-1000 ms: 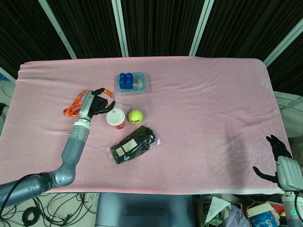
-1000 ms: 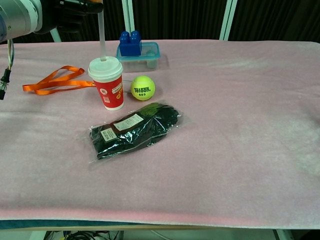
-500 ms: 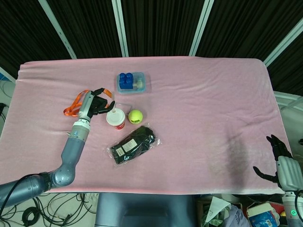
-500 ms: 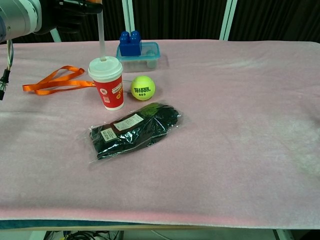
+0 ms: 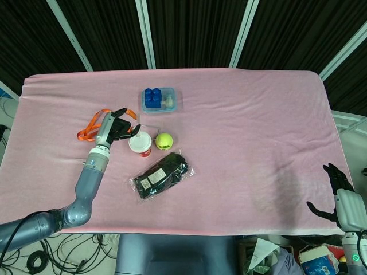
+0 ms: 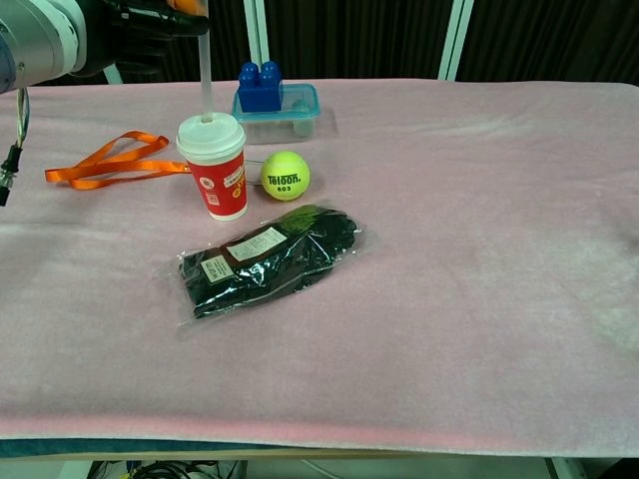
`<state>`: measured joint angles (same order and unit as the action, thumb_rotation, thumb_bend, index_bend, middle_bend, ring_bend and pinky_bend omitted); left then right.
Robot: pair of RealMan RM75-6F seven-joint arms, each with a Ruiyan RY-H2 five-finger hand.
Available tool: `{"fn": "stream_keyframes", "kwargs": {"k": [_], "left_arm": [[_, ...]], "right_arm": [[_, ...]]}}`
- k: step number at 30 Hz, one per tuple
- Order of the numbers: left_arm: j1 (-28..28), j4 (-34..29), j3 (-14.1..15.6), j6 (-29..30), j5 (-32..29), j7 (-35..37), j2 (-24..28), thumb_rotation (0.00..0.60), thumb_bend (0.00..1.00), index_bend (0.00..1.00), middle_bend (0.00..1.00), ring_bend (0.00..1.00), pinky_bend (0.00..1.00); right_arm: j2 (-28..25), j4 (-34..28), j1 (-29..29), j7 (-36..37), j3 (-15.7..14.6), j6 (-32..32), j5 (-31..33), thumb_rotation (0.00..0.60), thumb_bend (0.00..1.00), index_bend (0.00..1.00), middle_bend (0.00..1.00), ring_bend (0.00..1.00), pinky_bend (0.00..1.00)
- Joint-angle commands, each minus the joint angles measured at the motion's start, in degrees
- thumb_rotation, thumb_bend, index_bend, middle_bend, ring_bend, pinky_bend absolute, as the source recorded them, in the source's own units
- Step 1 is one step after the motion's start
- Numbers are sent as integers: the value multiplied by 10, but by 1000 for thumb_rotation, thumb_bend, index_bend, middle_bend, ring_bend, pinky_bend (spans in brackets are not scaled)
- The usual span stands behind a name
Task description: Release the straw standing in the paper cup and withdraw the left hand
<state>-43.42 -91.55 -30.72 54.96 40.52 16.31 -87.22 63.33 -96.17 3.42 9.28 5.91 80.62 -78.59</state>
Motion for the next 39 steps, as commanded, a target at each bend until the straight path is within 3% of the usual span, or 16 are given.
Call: {"fn": "stream_keyframes", "kwargs": {"k": [1,19,23,25,28,30,33,36,39], "left_arm": [[2,1,0,0,8,5,0,600,226,438,1000,1000,1000],[20,-10,3,1,32,21,17,600,200,406,1000,1000,1000],[40,-27,21,30,69,5,36,600,200,402,987,960,982],[52,-31,48,53,112,-30,51,600,200,393,884,838,867],[75,-45,92,85,167,-82,81,600,200,326,567,526,569],[94,-59,123,103,187,-127,109,600,187,208,327,298,365],[113,-75,157,121,209,-186,142,600,136,94,65,89,153],[143,-85,199,163,248,-253,174,600,74,9,0,2,13],[182,-93,237,213,279,-298,194,600,46,0,0,0,0]], "right_arm": [[0,0,0,0,0,0,-1,600,136,0,0,0,166],[0,0,0,-1,-1,1,-4,600,144,0,0,0,166],[1,3,0,-3,-2,2,-5,600,144,0,0,0,166],[1,4,0,-4,-2,2,-6,600,144,0,0,0,166],[2,5,0,-8,-2,3,-8,600,144,0,0,0,166],[2,5,0,-11,-3,4,-9,600,143,0,0,0,166],[3,5,0,-14,-4,5,-12,600,143,0,0,0,166],[4,8,0,-21,-5,9,-16,600,144,0,0,0,166],[6,10,-1,-27,-5,14,-19,600,144,0,0,0,166]]}}
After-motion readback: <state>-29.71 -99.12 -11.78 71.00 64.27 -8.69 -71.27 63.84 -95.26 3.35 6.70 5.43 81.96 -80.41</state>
